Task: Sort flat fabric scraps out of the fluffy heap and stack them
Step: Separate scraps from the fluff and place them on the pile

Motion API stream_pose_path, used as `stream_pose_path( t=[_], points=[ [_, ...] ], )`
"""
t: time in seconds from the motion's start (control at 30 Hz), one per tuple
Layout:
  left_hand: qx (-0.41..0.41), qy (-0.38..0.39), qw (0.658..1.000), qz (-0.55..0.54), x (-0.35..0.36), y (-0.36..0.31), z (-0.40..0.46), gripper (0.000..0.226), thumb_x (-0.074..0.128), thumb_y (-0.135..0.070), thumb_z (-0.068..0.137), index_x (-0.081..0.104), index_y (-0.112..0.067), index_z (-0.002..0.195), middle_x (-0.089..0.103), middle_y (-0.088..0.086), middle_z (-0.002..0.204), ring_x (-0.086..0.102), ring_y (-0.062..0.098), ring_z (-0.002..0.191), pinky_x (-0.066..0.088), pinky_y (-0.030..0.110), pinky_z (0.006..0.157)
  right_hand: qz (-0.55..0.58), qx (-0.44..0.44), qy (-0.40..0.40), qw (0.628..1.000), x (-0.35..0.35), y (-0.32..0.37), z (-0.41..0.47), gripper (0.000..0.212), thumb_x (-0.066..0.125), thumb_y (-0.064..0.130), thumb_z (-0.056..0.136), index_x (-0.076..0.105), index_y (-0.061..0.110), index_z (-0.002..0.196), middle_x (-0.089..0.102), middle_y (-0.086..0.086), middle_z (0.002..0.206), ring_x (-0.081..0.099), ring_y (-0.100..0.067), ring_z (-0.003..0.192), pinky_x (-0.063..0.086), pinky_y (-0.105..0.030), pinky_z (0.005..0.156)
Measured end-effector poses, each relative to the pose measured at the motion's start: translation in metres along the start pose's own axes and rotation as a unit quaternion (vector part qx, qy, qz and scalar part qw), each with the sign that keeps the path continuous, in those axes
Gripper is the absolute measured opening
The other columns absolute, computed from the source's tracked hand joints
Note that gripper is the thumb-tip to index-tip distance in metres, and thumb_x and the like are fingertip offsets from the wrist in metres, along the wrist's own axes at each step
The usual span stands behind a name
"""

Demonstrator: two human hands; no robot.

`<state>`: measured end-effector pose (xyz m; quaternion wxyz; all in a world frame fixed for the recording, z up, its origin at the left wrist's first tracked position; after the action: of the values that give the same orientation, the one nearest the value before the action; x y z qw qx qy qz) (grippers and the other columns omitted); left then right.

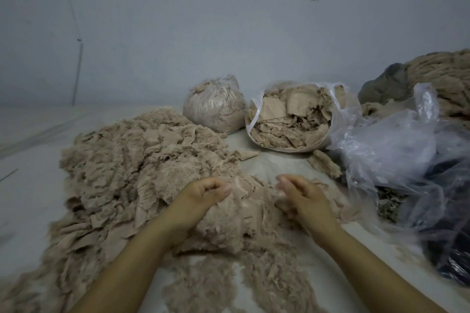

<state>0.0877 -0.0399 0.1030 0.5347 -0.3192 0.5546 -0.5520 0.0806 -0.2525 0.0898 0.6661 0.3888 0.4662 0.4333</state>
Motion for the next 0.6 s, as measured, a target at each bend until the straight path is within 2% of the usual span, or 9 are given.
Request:
stream_pose_path(
  t=[0.07, 0.13, 0.17, 0.2, 0.33, 0.4, 0.47, 0.53, 0.6],
  points=[
    [0.008, 0.025, 1.000, -0.004, 0.012, -0.006, 0.002, 0.012, 0.062, -0.021, 0.087, 0.066, -0.011, 0.080, 0.061, -0.009, 0.068, 0.054, 0.001, 0.064, 0.043, 0.010, 0.061, 0.098, 0.026, 0.138, 0.985, 0.045, 0.010, -0.016, 0.041, 0.062, 0.049, 0.079, 0.065, 0.025, 0.112, 0.072, 0.007, 0.091, 0.066, -0.006, 0.077, 0.051, -0.016, 0.066],
    [0.018, 0.040, 0.999, -0.009, 0.023, -0.009, 0.002, 0.010, 0.066, -0.021, 0.083, 0.067, -0.012, 0.078, 0.064, -0.008, 0.068, 0.058, 0.003, 0.066, 0.046, 0.014, 0.062, 0.111, 0.004, 0.186, 0.976, 0.071, 0.017, -0.025, 0.024, 0.068, 0.032, 0.083, 0.066, 0.019, 0.103, 0.066, 0.008, 0.069, 0.060, -0.004, 0.062, 0.046, -0.014, 0.059],
    [0.025, 0.024, 0.999, 0.001, 0.023, -0.008, 0.003, 0.010, 0.066, -0.018, 0.084, 0.067, -0.014, 0.074, 0.064, -0.009, 0.066, 0.058, 0.003, 0.064, 0.047, 0.014, 0.061, 0.119, -0.001, 0.172, 0.978, 0.073, 0.018, -0.025, 0.009, 0.068, 0.021, 0.086, 0.067, 0.015, 0.091, 0.059, 0.008, 0.063, 0.053, -0.005, 0.058, 0.042, -0.015, 0.056],
    [0.030, -0.009, 0.999, 0.013, 0.017, -0.007, 0.003, 0.015, 0.066, -0.016, 0.084, 0.066, -0.015, 0.070, 0.063, -0.010, 0.061, 0.056, 0.001, 0.059, 0.045, 0.013, 0.057, 0.121, -0.003, 0.143, 0.982, 0.072, 0.015, -0.022, 0.008, 0.066, 0.015, 0.088, 0.065, 0.012, 0.080, 0.056, 0.004, 0.063, 0.049, -0.007, 0.059, 0.040, -0.017, 0.056],
    [0.009, -0.148, 0.989, -0.009, -0.021, 0.009, 0.003, 0.027, 0.064, -0.019, 0.087, 0.057, 0.002, 0.072, 0.046, 0.005, 0.053, 0.038, 0.015, 0.047, 0.034, 0.020, 0.046, 0.098, -0.026, 0.088, 0.991, 0.058, 0.011, -0.017, 0.031, 0.057, 0.016, 0.094, 0.049, 0.014, 0.064, 0.047, 0.006, 0.062, 0.043, -0.005, 0.059, 0.036, -0.016, 0.057],
    [0.017, -0.135, 0.991, 0.014, -0.022, 0.012, 0.005, 0.029, 0.063, -0.019, 0.088, 0.057, 0.007, 0.076, 0.045, 0.010, 0.057, 0.038, 0.016, 0.051, 0.033, 0.025, 0.052, 0.130, -0.014, 0.114, 0.985, 0.063, 0.009, -0.018, 0.032, 0.057, 0.028, 0.093, 0.048, 0.018, 0.064, 0.046, 0.010, 0.060, 0.042, -0.003, 0.058, 0.036, -0.015, 0.056],
    [0.037, -0.098, 0.994, 0.019, -0.010, 0.006, 0.006, 0.022, 0.064, -0.017, 0.087, 0.059, -0.003, 0.071, 0.044, 0.001, 0.052, 0.037, 0.009, 0.047, 0.033, 0.022, 0.048, 0.177, 0.022, 0.158, 0.971, 0.073, 0.005, -0.020, 0.026, 0.065, 0.043, 0.083, 0.055, 0.021, 0.071, 0.051, 0.011, 0.062, 0.048, -0.003, 0.059, 0.040, -0.016, 0.057],
    [0.052, -0.069, 0.996, 0.012, 0.001, 0.001, 0.006, 0.019, 0.064, -0.015, 0.086, 0.059, -0.011, 0.068, 0.046, 0.000, 0.053, 0.038, 0.010, 0.047, 0.033, 0.020, 0.045, 0.149, 0.007, 0.188, 0.971, 0.080, 0.008, -0.023, 0.017, 0.073, 0.035, 0.081, 0.064, 0.020, 0.080, 0.055, 0.005, 0.066, 0.053, -0.006, 0.062, 0.043, -0.018, 0.059],
    [0.052, -0.110, 0.993, -0.009, -0.008, 0.003, 0.007, 0.021, 0.063, -0.015, 0.088, 0.058, -0.011, 0.068, 0.046, 0.001, 0.050, 0.038, 0.011, 0.043, 0.032, 0.018, 0.041, 0.121, -0.027, 0.147, 0.981, 0.074, 0.011, -0.018, 0.015, 0.070, 0.018, 0.085, 0.067, 0.021, 0.071, 0.060, 0.008, 0.065, 0.055, -0.004, 0.063, 0.045, -0.016, 0.061]
  ],
)
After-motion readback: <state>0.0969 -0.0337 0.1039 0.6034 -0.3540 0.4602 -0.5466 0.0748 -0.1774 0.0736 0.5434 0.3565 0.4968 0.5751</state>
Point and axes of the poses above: each hand's wrist, its own z-axis towards the middle knuckle, its own x-axis out of the palm, y = z × x, the point moved 9 cm from there along z, towards the middle knuckle
